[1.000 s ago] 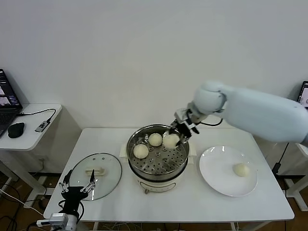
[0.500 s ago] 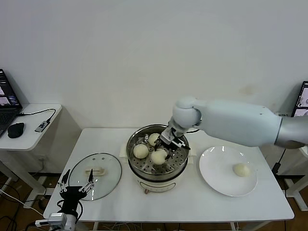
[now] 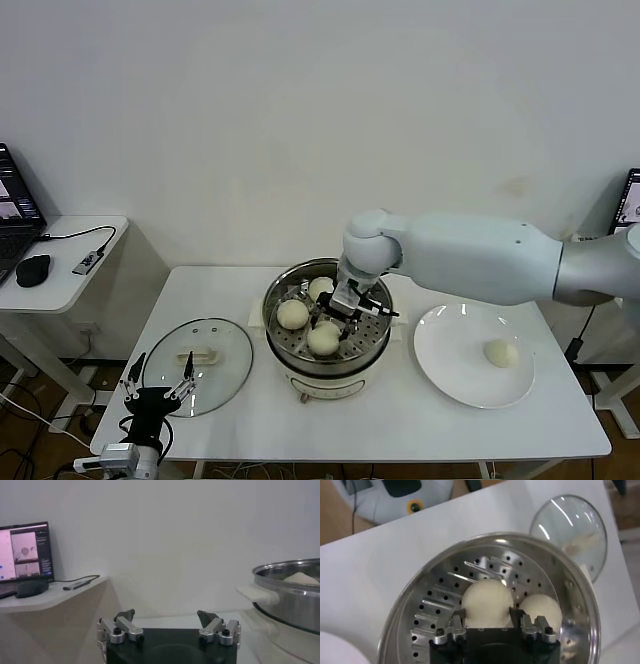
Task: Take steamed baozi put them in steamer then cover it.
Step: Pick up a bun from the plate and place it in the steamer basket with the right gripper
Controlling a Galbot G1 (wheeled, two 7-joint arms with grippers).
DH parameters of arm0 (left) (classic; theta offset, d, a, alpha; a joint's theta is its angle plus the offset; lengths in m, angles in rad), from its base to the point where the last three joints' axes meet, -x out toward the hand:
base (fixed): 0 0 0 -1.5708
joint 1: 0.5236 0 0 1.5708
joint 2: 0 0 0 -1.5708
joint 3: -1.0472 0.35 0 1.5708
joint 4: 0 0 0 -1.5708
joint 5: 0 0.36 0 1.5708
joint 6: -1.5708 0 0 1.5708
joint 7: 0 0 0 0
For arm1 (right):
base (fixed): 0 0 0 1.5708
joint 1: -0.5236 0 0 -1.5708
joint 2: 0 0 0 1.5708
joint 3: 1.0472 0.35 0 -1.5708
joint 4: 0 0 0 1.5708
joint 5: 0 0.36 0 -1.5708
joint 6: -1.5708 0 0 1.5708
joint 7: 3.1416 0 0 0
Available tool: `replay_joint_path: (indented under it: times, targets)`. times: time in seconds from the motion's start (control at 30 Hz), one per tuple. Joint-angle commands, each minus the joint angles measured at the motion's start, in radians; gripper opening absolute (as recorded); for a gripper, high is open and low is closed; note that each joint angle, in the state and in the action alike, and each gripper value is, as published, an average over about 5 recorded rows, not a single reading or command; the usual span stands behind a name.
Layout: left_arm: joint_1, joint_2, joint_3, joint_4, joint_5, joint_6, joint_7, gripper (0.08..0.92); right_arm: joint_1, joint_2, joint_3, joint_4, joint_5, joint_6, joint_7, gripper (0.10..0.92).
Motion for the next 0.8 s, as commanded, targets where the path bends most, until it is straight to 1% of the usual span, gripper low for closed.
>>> replay_joint_path:
  times: [0.03,0.13,0.2,0.37,0.5,0.57,0.67,0.8]
  targets:
    - [0.001,-0.002,0.001,0.001,0.0,-0.001,0.0,0.823,0.006,0.01,-0.014,-0.003,-0.018,0.065,-0.009,0.589]
    - [0.001,-0.004,0.002,0.0,0.0,-0.001,0.0,0.823,0.012,0.007,-0.021,0.001,-0.016,0.078,-0.011,0.602]
    - [0.002,-0.004,0.003,0.001,0.001,-0.001,-0.001,0.823,0.015,0.004,-0.024,0.002,-0.014,0.087,-0.006,0.634]
    - [-0.001,-0.005,0.003,0.002,0.0,-0.001,-0.002,0.823,0.022,-0.008,-0.022,0.006,-0.005,0.096,0.005,0.769]
    - [-0.005,-0.001,0.003,0.004,0.0,-0.001,-0.002,0.823,0.039,-0.034,-0.008,0.019,0.022,0.067,-0.009,0.818]
    - [-0.006,0.002,0.002,0.004,0.0,-0.001,-0.001,0.823,0.058,-0.064,0.004,0.031,0.051,0.019,-0.032,0.821]
    - [-0.009,0.009,0.001,0.007,-0.001,-0.001,-0.001,0.823,0.082,-0.127,0.034,0.043,0.087,-0.1,-0.075,0.823]
    - [-0.016,0.017,0.005,0.012,-0.001,-0.001,-0.001,0.823,0.09,-0.232,0.082,0.055,0.125,-0.351,-0.092,0.823]
